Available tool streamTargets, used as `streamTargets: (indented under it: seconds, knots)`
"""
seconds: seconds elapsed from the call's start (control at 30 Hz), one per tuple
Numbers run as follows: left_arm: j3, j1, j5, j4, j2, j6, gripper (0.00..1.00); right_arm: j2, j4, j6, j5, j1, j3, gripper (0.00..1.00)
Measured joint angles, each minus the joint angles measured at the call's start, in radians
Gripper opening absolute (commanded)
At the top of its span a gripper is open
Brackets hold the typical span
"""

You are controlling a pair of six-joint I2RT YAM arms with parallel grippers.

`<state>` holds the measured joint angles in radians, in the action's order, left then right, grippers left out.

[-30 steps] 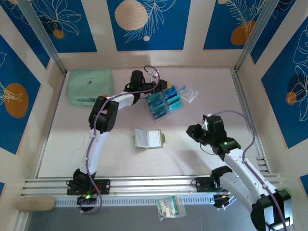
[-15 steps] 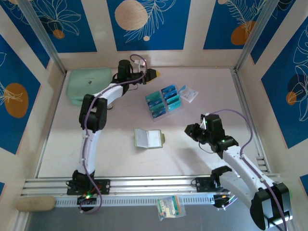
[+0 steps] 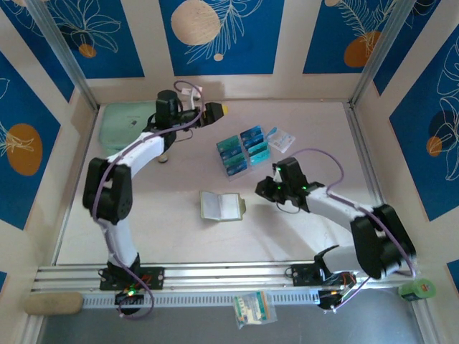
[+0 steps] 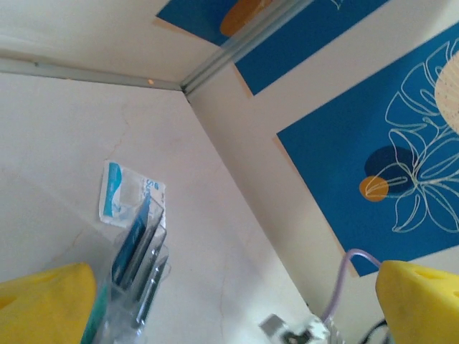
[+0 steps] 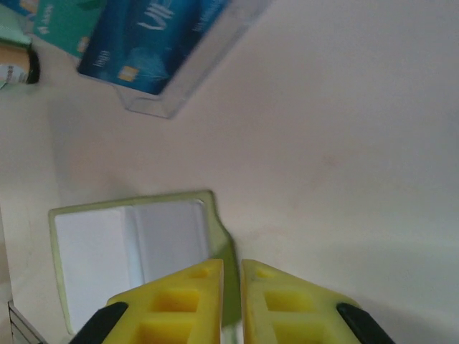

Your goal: Put the credit cards into the card holder

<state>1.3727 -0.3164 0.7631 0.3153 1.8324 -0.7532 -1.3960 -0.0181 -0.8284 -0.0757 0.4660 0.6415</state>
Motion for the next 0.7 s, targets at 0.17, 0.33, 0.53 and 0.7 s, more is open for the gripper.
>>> streamTargets:
  seconds: [0.17, 0.33, 0.53, 0.7]
  knots:
    - [-0.225, -0.018, -0.151, -0.131, -0.254, 0.001, 1.0, -0.209, 0.067, 0.022, -0.004, 0.058, 0.154, 0.11]
    - [-0.396, -0.045, -0.299, -0.283, -0.484, 0.005, 1.0, -0.327, 0.09, 0.03, -0.004, 0.094, 0.246, 0.1]
    - [-0.528, -0.053, -0.45, -0.43, -0.682, 0.031, 1.0, -0.409, 0.105, 0.033, -0.003, 0.111, 0.309, 0.1]
    - [-0.568, -0.053, -0.523, -0.504, -0.775, 0.049, 1.0, -0.443, 0.105, 0.037, 0.0, 0.111, 0.343, 0.1]
